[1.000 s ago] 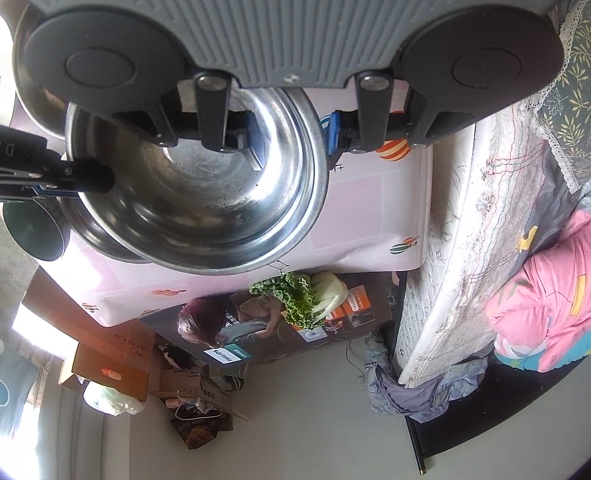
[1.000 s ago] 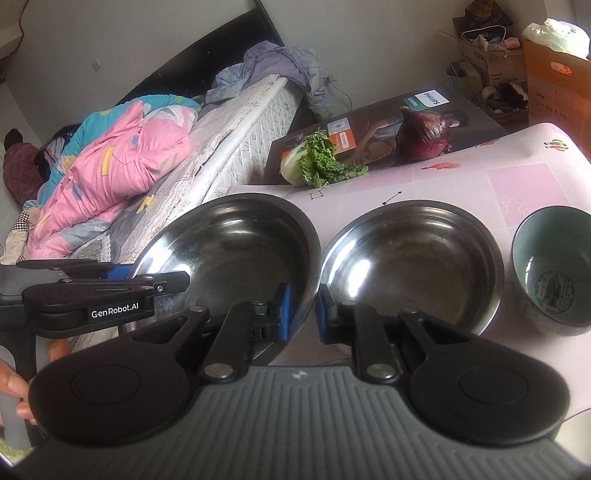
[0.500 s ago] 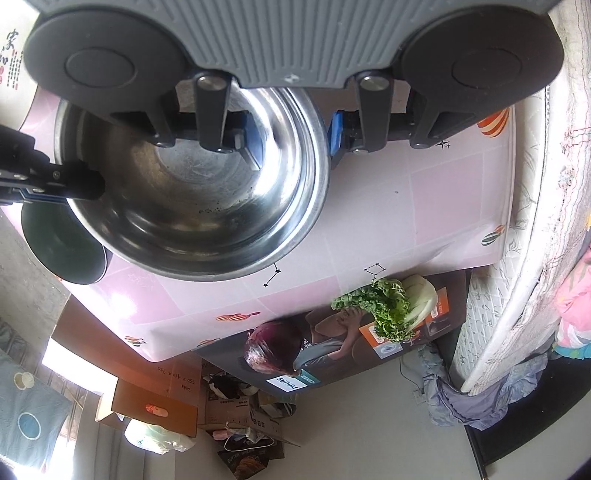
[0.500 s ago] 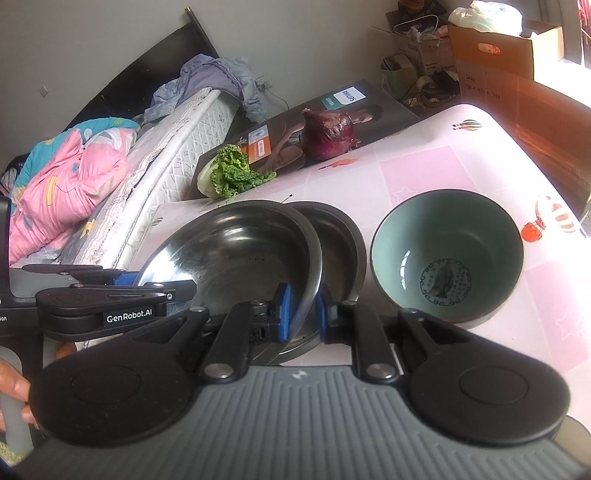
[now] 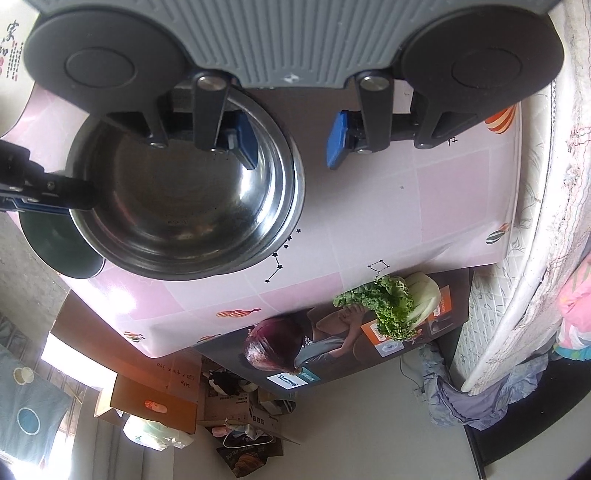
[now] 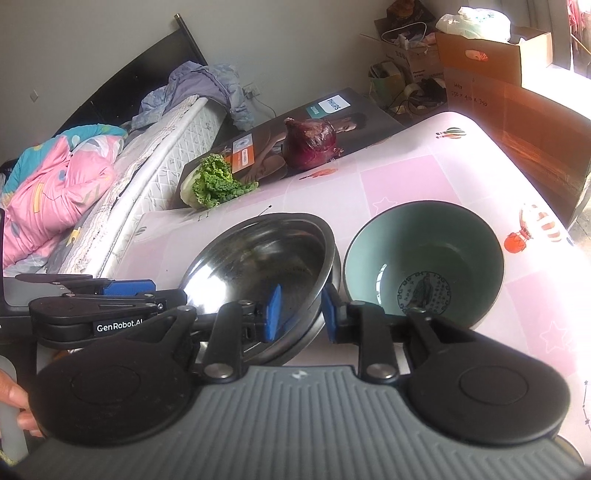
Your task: Organize plates and bowls
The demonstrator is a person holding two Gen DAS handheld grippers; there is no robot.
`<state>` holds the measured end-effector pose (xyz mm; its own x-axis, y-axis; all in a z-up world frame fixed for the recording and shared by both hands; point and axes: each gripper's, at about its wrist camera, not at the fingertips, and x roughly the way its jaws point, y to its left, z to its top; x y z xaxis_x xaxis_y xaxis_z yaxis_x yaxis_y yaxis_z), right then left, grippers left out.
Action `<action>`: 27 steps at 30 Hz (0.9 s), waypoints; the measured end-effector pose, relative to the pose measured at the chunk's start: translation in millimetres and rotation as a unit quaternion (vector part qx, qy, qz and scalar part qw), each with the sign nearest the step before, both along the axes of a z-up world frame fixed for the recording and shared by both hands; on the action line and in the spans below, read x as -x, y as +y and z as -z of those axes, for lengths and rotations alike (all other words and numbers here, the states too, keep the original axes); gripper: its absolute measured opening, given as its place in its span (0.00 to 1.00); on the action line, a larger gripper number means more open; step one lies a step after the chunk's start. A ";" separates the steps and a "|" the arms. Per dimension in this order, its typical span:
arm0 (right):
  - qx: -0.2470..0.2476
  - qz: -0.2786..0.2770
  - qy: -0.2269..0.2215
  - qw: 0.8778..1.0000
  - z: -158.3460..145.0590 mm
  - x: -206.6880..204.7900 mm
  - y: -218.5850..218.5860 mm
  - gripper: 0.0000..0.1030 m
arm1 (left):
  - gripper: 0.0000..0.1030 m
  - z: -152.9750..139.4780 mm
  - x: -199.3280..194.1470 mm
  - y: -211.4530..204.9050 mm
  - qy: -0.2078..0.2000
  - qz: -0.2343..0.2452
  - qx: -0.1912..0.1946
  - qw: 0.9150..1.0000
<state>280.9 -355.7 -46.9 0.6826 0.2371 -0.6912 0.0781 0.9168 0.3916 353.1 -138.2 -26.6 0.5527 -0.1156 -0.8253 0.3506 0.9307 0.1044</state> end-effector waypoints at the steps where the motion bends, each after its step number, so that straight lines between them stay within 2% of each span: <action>1: -0.001 0.001 -0.001 1.000 -0.8 0.8 -1.8 0.23 | 0.42 -1.2 0.5 0.5 -0.001 0.000 0.001 1.000; 12: -0.039 0.020 -0.008 0.999 -8.1 15.3 -22.2 0.25 | 0.46 -20.6 15.4 -0.8 -0.011 0.010 0.019 1.000; 20: -0.056 0.059 -0.004 0.997 -15.2 48.3 -63.6 0.25 | 0.55 -38.9 23.7 -21.1 -0.013 0.055 0.035 0.998; 23: -0.053 0.079 0.002 0.995 -15.7 62.1 -83.8 0.28 | 0.60 -44.9 18.8 -35.2 -0.005 0.076 0.045 0.996; 27: -0.052 0.104 0.014 0.993 -8.6 71.8 -106.2 0.32 | 0.79 -48.0 9.3 -68.8 -0.003 0.127 0.047 0.991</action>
<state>209.1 -461.9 -38.3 0.7049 0.1637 -0.6901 0.2741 0.8345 0.4780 343.7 -207.0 21.3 0.5016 -0.3279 -0.8005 0.5739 0.8186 0.0243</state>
